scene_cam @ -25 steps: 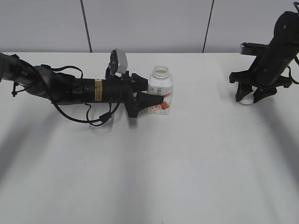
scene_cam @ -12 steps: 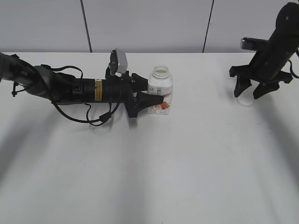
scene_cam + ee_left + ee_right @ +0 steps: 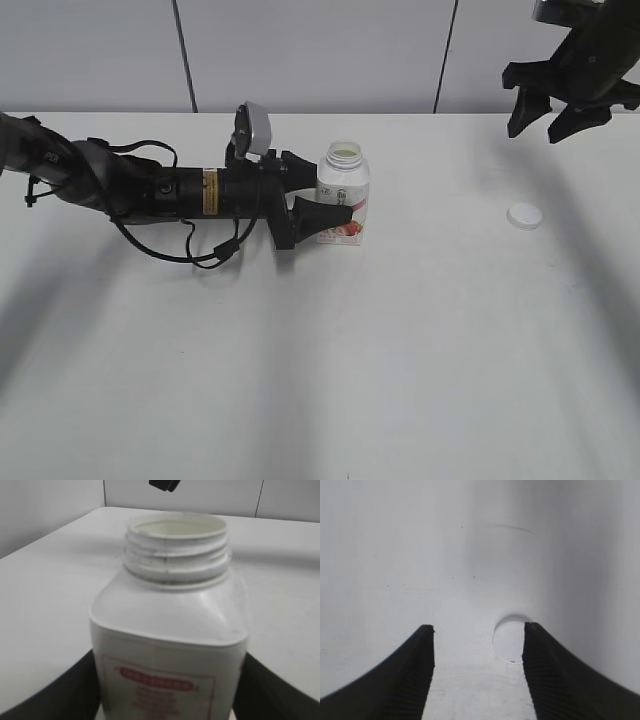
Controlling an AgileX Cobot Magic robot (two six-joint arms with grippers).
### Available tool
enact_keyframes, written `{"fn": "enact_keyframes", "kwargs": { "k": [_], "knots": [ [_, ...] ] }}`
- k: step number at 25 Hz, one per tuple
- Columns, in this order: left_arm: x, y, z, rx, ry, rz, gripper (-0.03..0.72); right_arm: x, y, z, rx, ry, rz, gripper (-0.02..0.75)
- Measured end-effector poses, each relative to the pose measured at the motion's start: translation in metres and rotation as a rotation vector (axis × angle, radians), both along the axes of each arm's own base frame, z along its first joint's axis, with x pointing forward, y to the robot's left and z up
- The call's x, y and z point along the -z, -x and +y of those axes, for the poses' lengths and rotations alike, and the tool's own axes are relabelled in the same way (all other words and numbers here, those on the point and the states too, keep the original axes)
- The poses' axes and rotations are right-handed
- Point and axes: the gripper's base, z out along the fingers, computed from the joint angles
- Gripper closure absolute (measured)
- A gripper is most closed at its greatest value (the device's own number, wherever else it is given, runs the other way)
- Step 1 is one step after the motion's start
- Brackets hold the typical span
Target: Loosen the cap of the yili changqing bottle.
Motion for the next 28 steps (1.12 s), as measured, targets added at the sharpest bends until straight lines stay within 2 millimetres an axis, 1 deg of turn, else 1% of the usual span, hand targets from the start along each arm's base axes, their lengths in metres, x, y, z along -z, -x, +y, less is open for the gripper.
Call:
{"fn": "enact_keyframes", "kwargs": {
  "k": [6, 10, 12, 15, 21, 28],
  "knots": [
    [-0.001, 0.000, 0.000, 0.001, 0.006, 0.001, 0.105, -0.006, 0.001, 0.000, 0.000, 0.000, -0.010, 0.288],
    [-0.002, 0.000, 0.000, 0.002, 0.009, 0.003, 0.092, -0.006, 0.001, 0.000, -0.001, -0.001, -0.008, 0.288],
    [-0.006, 0.000, 0.000, 0.000, 0.013, 0.008, 0.092, -0.006, 0.001, 0.000, -0.001, -0.001, -0.007, 0.288],
    [-0.019, 0.000, -0.001, 0.018, 0.029, 0.001, 0.092, -0.006, 0.002, 0.000, -0.001, -0.001, -0.008, 0.288],
    [-0.052, 0.003, -0.002, 0.067, 0.022, -0.030, 0.093, -0.006, 0.002, 0.000, -0.002, -0.001, -0.007, 0.288],
    [-0.088, 0.007, -0.001, 0.092, 0.007, -0.005, 0.094, -0.007, 0.004, 0.000, -0.006, -0.001, 0.012, 0.288]
  ]
}}
